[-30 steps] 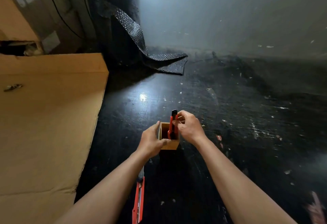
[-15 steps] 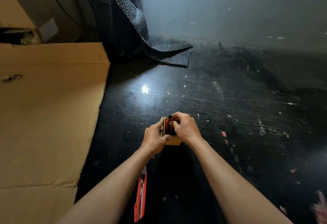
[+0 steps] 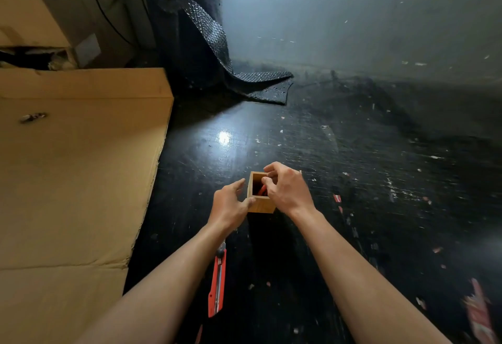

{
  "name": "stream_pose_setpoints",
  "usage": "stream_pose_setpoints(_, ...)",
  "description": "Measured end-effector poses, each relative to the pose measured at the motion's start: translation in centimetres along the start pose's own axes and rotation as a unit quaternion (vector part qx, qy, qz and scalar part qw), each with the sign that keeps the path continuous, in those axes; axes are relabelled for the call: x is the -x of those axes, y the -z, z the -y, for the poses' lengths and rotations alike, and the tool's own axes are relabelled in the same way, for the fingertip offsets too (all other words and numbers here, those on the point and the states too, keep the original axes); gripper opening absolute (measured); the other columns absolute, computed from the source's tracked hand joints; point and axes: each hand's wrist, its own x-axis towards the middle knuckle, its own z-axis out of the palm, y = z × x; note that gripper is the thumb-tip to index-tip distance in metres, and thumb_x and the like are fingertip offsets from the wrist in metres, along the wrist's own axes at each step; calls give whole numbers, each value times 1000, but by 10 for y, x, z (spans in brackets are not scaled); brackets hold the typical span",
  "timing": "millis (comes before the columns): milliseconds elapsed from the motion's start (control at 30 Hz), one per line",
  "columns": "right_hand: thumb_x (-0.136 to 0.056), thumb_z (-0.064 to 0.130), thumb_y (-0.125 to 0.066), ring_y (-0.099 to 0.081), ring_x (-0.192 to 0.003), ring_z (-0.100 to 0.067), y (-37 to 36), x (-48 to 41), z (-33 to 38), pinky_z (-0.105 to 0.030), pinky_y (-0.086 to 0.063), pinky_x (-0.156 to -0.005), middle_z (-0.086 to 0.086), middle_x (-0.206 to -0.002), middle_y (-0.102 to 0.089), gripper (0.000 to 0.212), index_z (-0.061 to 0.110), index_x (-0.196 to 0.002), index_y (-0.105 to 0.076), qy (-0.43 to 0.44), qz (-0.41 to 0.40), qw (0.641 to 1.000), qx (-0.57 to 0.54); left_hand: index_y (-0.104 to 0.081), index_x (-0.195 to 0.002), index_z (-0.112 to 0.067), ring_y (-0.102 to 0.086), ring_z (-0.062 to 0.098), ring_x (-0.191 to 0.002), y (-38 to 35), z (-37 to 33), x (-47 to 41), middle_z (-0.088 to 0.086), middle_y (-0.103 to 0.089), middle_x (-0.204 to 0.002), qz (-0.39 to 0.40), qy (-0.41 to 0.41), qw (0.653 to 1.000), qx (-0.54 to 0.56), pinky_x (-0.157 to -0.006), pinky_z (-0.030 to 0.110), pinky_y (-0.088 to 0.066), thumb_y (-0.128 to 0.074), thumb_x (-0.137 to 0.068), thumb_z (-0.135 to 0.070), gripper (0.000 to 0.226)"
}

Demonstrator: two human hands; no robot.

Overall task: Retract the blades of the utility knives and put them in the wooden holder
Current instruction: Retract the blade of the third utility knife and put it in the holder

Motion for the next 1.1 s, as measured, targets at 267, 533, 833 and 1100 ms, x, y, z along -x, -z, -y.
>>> stream_pose_setpoints(267, -95, 26, -65, -71, -100, -23, -36, 61, 12, -45, -59, -88, -5, -110, -76, 23, 18, -115, -70, -3, 94, 995, 25, -63, -138, -11, -67, 19, -121, 20, 41, 62, 6, -70, -132, -22, 22, 998, -60, -102, 27, -50, -79, -86, -19, 55)
stream_pose_setpoints(533, -94, 26, -65, -70, -95, -25, -102, 125, 2, -45, -60, -82, -6, -107, -73, 21, 18, -112, -70, -71, 253, 963, 67, -73, -122, -14, -72, 16, -102, 19, 93, 113, 2, -78, -111, 21, 115, 989, -85, -88, 27, -55, -79, -84, -21, 39)
stream_pose_setpoints(833, -95, 17, -64, -68, -84, -9, -126, 161, -10, -31, -60, -73, 4, -98, -68, 19, 23, -112, -64, -148, 255, 953, -70, -79, -110, -18, -68, 6, -87, 3, 106, 130, -6, -77, -94, 22, 177, 984, -4, -79, 18, -53, -79, -83, -7, 29)
stream_pose_setpoints(1100, -91, 13, -72, -75, -85, -8, -89, 145, -7, -31, -65, -72, 3, -99, -72, 25, 30, -106, -59, -155, 176, 949, -210, -77, -111, -22, -75, 12, -94, 14, 73, 117, -5, -78, -100, 19, 135, 983, 125, -86, 38, -63, -74, -88, -4, 29)
